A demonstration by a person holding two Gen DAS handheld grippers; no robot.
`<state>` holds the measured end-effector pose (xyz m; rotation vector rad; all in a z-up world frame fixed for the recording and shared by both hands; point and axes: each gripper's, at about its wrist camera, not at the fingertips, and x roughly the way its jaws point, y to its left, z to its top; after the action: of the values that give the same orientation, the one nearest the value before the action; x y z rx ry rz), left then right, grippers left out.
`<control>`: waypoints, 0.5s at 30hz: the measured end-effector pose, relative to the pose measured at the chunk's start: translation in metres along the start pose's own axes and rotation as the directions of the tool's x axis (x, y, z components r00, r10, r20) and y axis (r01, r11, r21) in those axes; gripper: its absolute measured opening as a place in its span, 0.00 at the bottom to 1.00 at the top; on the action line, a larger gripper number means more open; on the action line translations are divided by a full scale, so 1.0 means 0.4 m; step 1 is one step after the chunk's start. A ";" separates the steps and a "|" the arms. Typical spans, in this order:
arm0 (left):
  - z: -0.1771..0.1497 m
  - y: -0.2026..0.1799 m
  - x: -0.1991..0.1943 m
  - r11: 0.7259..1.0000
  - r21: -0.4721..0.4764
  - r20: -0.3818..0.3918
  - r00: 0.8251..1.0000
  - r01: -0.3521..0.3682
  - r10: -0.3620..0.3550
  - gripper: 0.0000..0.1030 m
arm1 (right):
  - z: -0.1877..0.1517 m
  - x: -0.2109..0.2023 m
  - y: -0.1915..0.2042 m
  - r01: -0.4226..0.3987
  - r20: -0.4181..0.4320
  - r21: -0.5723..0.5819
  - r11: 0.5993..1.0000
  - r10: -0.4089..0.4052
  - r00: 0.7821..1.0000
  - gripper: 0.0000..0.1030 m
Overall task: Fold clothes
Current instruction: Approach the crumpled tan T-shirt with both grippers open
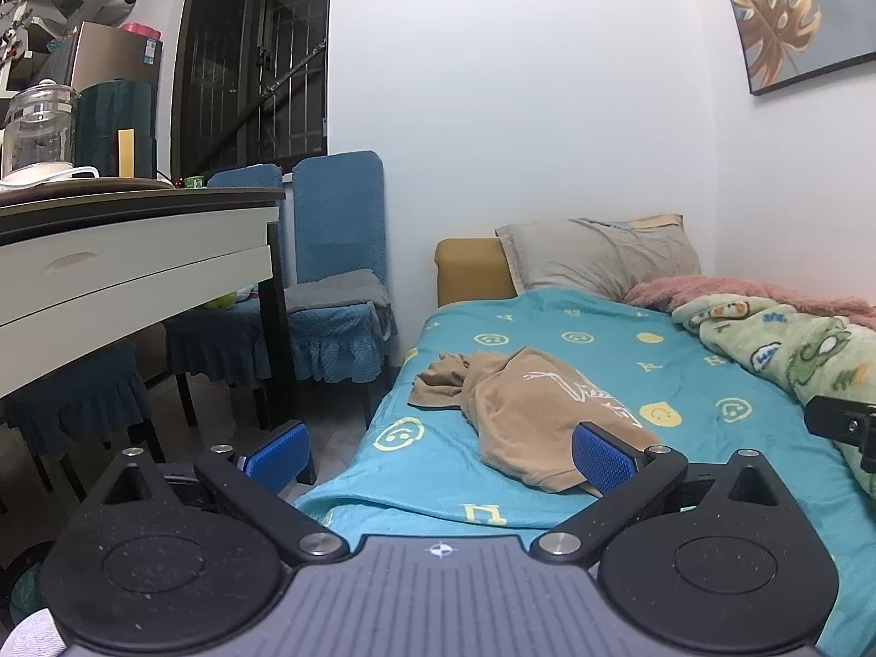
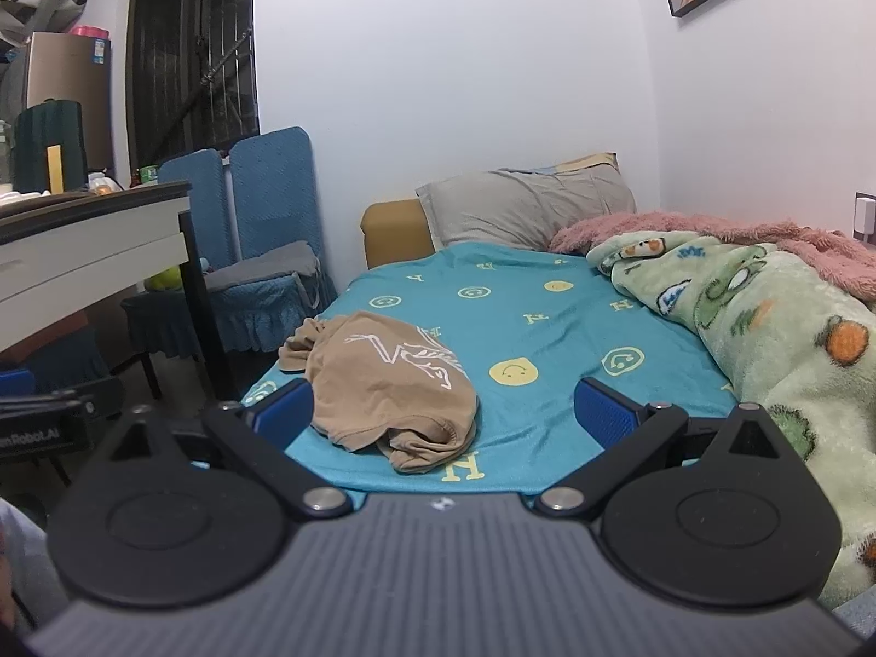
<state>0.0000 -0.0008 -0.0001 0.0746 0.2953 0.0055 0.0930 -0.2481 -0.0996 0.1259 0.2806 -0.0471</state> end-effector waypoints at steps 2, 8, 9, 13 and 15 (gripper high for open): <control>0.000 -0.004 -0.002 1.000 -0.004 0.003 1.000 0.006 -0.006 1.00 | -0.003 0.002 -0.001 0.005 0.015 -0.009 1.000 -0.005 1.000 1.00; -0.005 0.014 -0.009 1.000 -0.023 0.006 1.000 0.010 -0.010 1.00 | 0.018 0.001 0.018 0.018 0.003 -0.013 1.000 -0.018 1.000 1.00; -0.006 0.009 -0.007 1.000 -0.016 0.004 1.000 0.007 -0.007 1.00 | 0.016 -0.004 0.017 0.018 0.009 -0.008 1.000 -0.018 1.000 1.00; -0.010 -0.005 -0.001 1.000 0.005 -0.004 1.000 0.000 0.000 1.00 | 0.006 0.000 -0.001 0.014 0.002 0.006 1.000 -0.014 1.000 1.00; -0.008 -0.002 -0.003 1.000 0.007 -0.007 1.000 0.001 0.000 1.00 | 0.004 0.001 -0.001 0.015 -0.004 0.005 1.000 -0.015 1.000 1.00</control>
<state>-0.0020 -0.0015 -0.0030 0.0817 0.3024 0.0042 0.0940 -0.2486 -0.0982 0.1293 0.2853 -0.0626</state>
